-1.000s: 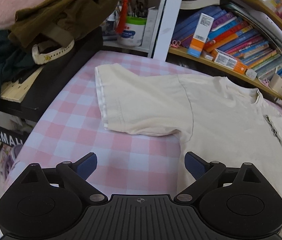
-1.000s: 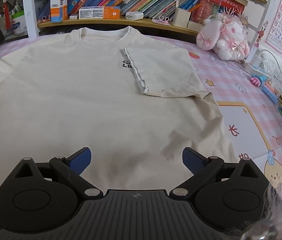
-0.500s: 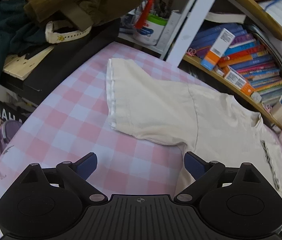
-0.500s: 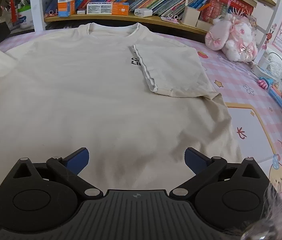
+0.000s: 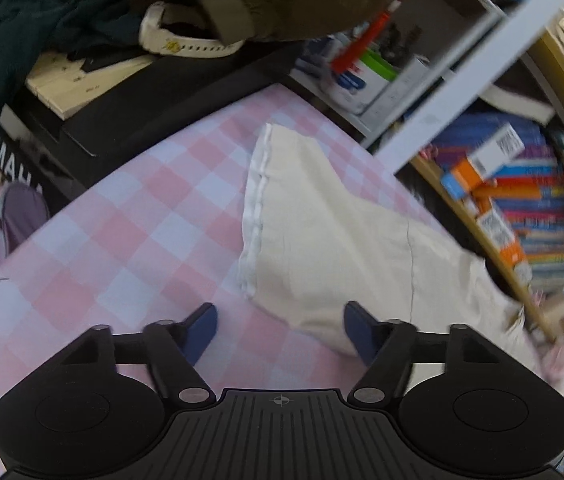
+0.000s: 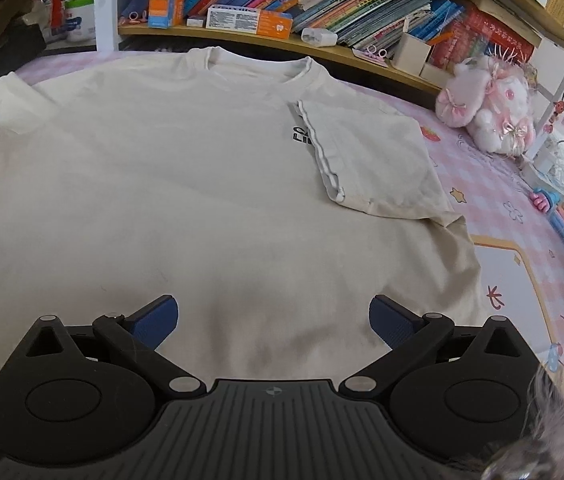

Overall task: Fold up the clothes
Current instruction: 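Move the left tool to the unfolded sleeve and grasp its edge, then fold the held sleeve over the chest with the left tool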

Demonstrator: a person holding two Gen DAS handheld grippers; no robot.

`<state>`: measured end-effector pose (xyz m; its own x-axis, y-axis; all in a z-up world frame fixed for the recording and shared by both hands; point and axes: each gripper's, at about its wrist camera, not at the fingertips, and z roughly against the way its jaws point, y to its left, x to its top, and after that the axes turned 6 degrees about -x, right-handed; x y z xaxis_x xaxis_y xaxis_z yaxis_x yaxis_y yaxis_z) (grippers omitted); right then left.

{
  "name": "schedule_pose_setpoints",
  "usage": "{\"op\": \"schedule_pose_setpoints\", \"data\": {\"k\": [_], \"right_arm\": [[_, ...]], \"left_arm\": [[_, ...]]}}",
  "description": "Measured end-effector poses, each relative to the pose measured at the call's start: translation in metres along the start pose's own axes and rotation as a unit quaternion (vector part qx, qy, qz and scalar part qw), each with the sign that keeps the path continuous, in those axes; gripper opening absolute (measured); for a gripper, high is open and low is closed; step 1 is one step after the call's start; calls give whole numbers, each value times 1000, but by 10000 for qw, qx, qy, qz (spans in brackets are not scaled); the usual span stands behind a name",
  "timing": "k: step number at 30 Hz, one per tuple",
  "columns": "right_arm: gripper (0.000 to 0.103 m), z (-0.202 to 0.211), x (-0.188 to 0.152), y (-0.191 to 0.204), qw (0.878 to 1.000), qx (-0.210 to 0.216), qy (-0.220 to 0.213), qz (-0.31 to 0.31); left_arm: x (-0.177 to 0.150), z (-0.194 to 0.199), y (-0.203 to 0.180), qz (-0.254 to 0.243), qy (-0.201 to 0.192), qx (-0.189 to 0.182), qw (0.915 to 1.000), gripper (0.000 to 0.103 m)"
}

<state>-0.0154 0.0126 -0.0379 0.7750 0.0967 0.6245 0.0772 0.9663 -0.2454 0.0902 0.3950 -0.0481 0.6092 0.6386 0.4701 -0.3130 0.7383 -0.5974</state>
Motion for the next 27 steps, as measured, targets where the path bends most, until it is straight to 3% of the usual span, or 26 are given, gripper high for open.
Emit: {"op": "schedule_pose_setpoints", "data": {"k": [4, 6, 7, 9, 11, 14, 16, 18, 20, 21, 23, 25, 27], "right_arm": [[103, -2, 1, -3, 10000, -14, 33, -84], [103, -2, 1, -4, 9999, -24, 50, -121], [103, -2, 1, -5, 9999, -32, 59, -132], [103, -3, 1, -7, 9998, -54, 78, -160], [103, -3, 0, -9, 9997, -86, 92, -197], [103, -4, -3, -17, 9992, -153, 136, -331], [103, -5, -5, -23, 9987, -201, 168, -429], [103, -6, -8, -29, 9981, -248, 200, -528], [103, -7, -9, -34, 9974, -285, 223, -628], [103, -8, -9, -36, 9970, -295, 228, -671], [103, -9, -9, -40, 9965, -302, 236, -743], [103, -10, -10, -43, 9960, -287, 255, -806], [103, -12, -12, -45, 9958, -254, 285, -835]], "left_arm": [[8, -9, 6, 481, -54, 8, 9988, 43], [12, -14, 8, 721, -81, 11, 9974, 27], [13, -15, 11, 902, -123, 94, 9958, 12], [12, -12, 17, 1408, -342, 185, 9893, 7], [12, -8, 11, 1444, -555, 145, 9879, 5], [16, -6, -35, 401, -690, -206, 9966, 5], [18, -7, -73, -489, -661, -581, 9949, 5], [8, -14, -117, -1657, -318, -979, 9808, 5], [-17, -26, -153, -2760, 269, -1309, 9518, 5], [-22, -30, -159, -2952, 390, -1346, 9451, 6], [-25, -34, -159, -2909, 399, -1269, 9474, 16], [-28, -39, -158, -2866, 409, -1192, 9497, 18], [-30, -43, -158, -2823, 418, -1114, 9519, 34]]}}
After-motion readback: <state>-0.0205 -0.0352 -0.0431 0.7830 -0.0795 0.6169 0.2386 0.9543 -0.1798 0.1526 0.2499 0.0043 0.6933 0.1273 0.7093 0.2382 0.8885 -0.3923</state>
